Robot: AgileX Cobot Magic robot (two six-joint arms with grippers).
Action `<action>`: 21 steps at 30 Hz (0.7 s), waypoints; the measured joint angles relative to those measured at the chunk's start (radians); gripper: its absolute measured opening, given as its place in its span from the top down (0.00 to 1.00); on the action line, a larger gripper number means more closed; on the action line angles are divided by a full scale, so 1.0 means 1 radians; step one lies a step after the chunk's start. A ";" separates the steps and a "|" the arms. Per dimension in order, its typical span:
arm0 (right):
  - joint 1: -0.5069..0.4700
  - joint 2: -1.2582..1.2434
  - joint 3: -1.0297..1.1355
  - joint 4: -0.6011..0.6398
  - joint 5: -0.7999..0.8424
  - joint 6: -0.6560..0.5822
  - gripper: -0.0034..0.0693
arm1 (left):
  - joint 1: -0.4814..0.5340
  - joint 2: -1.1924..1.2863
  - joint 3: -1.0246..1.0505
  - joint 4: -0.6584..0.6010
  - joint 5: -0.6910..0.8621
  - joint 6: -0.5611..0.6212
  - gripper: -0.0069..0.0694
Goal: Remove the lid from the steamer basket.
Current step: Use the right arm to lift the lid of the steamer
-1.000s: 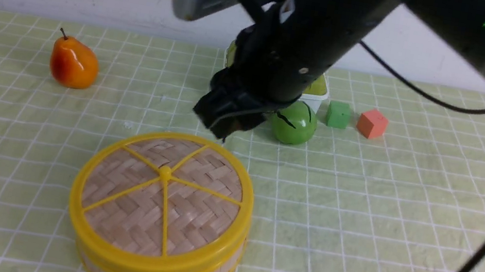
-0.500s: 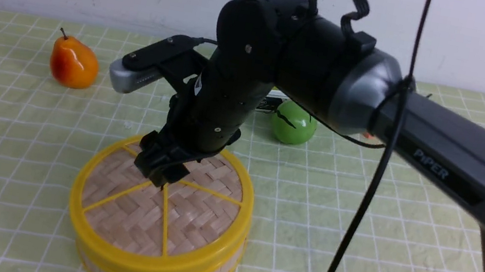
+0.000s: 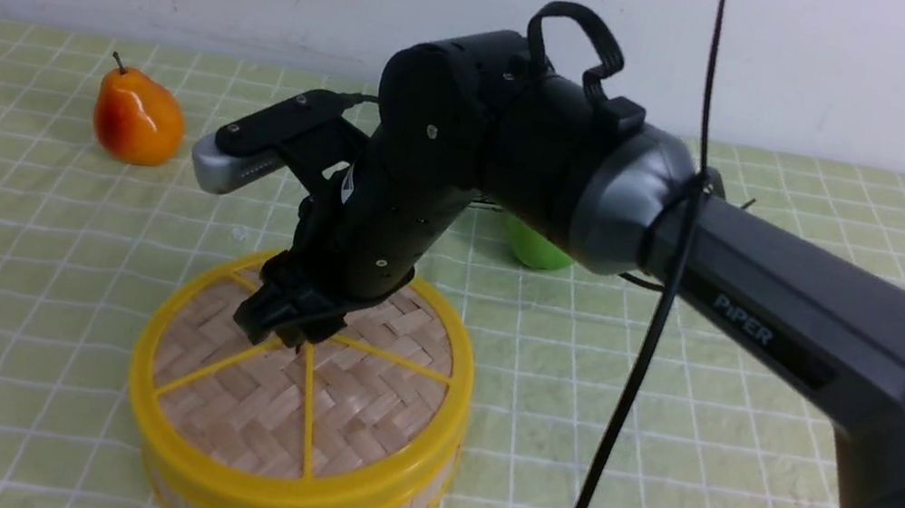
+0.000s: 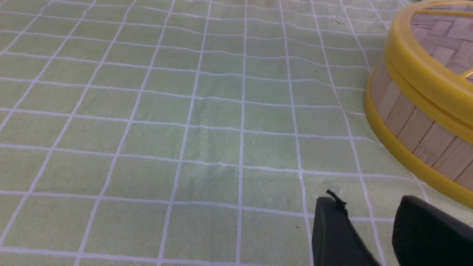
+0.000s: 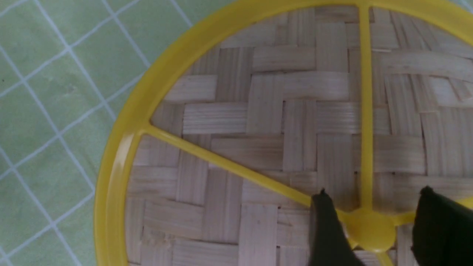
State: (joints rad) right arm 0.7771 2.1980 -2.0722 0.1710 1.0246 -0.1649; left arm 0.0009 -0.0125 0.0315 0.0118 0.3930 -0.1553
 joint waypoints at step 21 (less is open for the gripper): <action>0.001 -0.002 -0.064 -0.011 0.086 0.000 0.84 | 0.000 0.000 0.000 0.000 0.000 0.000 0.60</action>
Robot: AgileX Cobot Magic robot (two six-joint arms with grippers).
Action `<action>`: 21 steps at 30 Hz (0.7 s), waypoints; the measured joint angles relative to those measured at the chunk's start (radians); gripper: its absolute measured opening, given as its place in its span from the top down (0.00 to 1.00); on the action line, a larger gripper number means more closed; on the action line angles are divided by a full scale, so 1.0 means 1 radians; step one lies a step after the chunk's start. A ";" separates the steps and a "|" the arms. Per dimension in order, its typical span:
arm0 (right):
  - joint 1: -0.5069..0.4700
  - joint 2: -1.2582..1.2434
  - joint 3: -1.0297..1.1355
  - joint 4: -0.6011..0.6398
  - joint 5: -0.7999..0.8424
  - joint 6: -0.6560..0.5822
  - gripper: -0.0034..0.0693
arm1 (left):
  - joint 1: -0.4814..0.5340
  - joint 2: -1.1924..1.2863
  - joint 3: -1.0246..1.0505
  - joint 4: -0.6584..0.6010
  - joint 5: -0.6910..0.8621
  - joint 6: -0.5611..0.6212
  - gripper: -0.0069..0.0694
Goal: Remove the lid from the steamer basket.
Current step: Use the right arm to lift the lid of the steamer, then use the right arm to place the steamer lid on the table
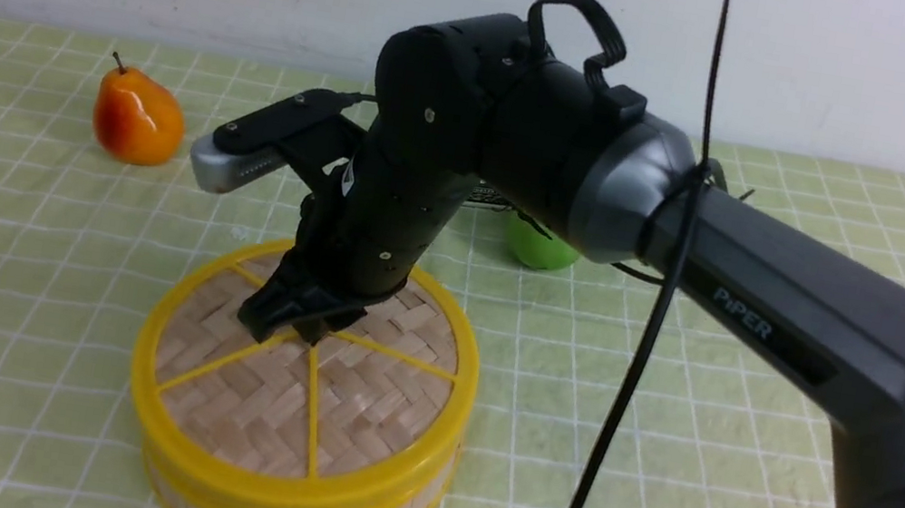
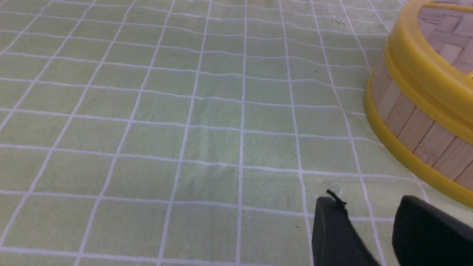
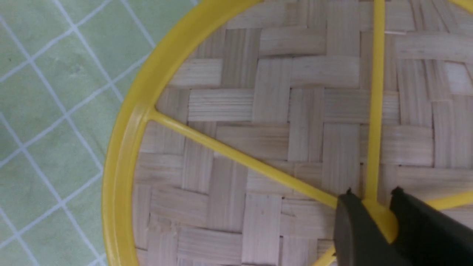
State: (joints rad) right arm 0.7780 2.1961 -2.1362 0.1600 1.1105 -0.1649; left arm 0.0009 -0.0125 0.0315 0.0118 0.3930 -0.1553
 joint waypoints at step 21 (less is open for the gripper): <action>-0.418 -0.570 0.347 -0.207 0.118 0.069 0.84 | 0.000 0.000 0.000 0.000 0.000 0.000 0.60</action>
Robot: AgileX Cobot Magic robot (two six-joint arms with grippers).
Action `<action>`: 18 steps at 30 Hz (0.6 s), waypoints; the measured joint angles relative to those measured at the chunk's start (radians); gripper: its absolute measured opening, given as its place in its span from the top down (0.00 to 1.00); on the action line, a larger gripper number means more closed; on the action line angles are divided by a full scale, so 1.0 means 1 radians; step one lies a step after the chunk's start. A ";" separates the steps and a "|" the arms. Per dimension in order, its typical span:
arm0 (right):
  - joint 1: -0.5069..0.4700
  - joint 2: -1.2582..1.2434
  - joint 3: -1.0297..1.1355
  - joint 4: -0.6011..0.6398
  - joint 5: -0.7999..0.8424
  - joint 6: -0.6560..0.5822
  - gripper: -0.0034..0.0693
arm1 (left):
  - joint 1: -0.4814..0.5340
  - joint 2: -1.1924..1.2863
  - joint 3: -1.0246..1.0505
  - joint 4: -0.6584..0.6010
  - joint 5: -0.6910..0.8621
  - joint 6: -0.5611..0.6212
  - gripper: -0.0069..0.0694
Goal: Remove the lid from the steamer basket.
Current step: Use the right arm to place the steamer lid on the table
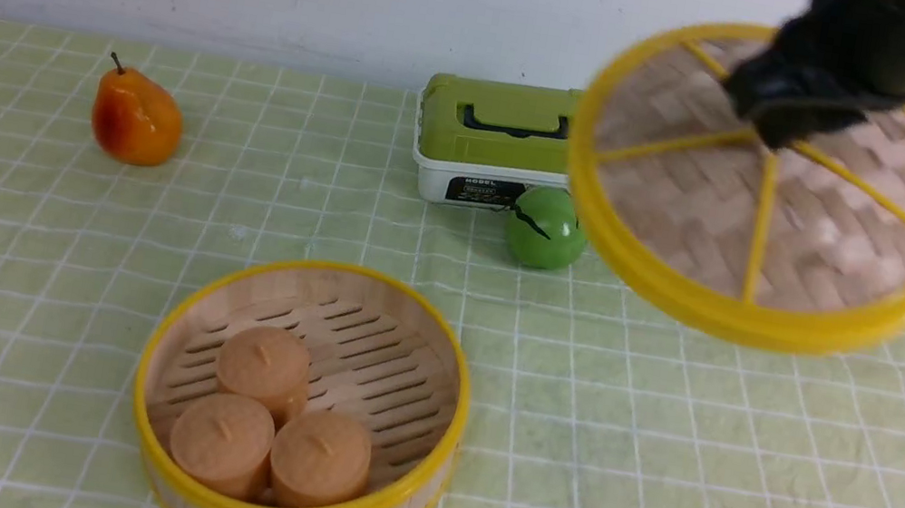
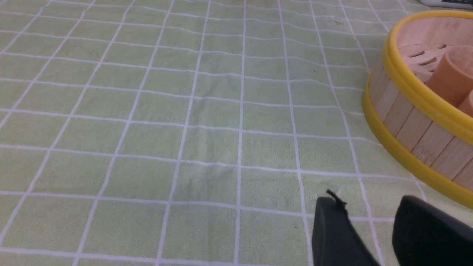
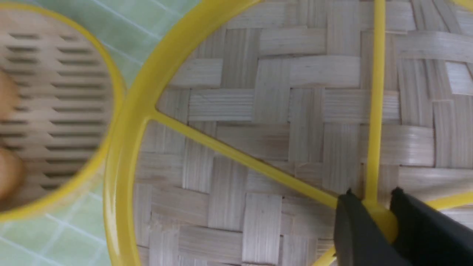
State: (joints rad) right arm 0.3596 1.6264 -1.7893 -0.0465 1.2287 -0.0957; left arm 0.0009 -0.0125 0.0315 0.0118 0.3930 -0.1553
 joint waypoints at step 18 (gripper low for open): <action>-0.179 0.075 0.610 0.310 -0.610 -0.133 0.84 | 0.000 0.000 0.000 0.000 0.000 0.000 0.60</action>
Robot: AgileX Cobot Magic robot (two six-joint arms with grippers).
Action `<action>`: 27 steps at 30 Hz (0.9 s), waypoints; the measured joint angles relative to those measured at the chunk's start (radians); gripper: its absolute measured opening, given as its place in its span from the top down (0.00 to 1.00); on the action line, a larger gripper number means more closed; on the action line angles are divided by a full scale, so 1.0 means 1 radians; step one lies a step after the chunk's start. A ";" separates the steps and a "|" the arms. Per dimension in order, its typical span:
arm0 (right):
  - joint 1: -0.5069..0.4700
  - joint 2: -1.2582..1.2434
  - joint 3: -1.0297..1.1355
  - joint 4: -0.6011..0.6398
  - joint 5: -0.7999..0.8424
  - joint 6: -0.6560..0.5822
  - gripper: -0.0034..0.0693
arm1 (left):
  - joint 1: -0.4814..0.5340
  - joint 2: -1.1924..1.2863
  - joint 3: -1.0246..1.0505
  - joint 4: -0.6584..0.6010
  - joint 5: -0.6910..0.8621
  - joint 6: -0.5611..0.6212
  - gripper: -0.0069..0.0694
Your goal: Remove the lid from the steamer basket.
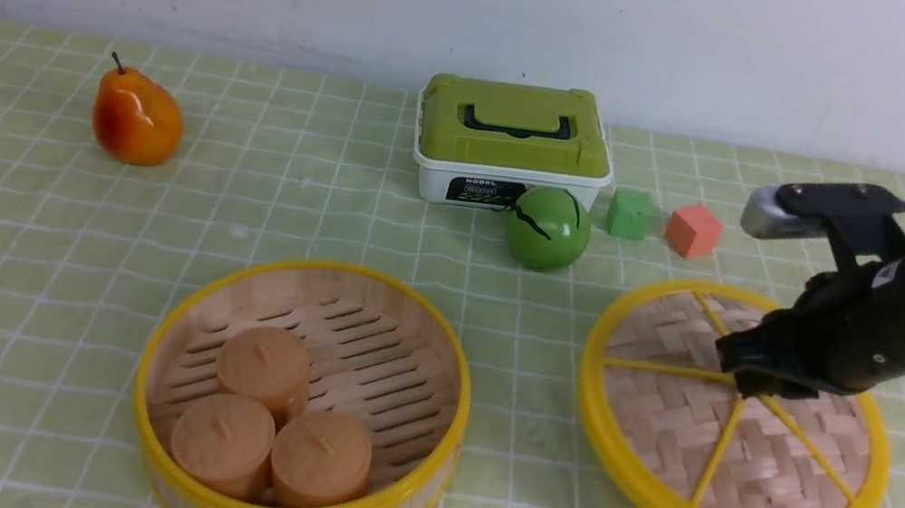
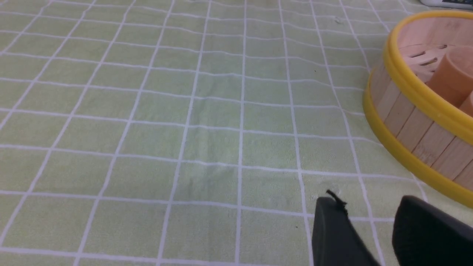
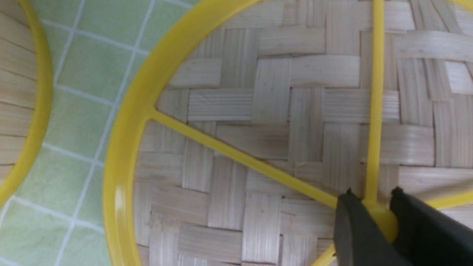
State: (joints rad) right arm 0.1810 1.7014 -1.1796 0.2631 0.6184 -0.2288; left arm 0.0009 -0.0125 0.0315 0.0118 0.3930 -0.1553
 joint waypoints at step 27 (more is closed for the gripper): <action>0.000 -0.317 -0.016 0.011 0.198 -0.001 0.20 | 0.000 0.000 0.000 0.002 0.000 0.000 0.60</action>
State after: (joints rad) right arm 0.1810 1.3844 -1.1961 0.2746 0.8167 -0.2294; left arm 0.0009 -0.0125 0.0315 0.0137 0.3930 -0.1553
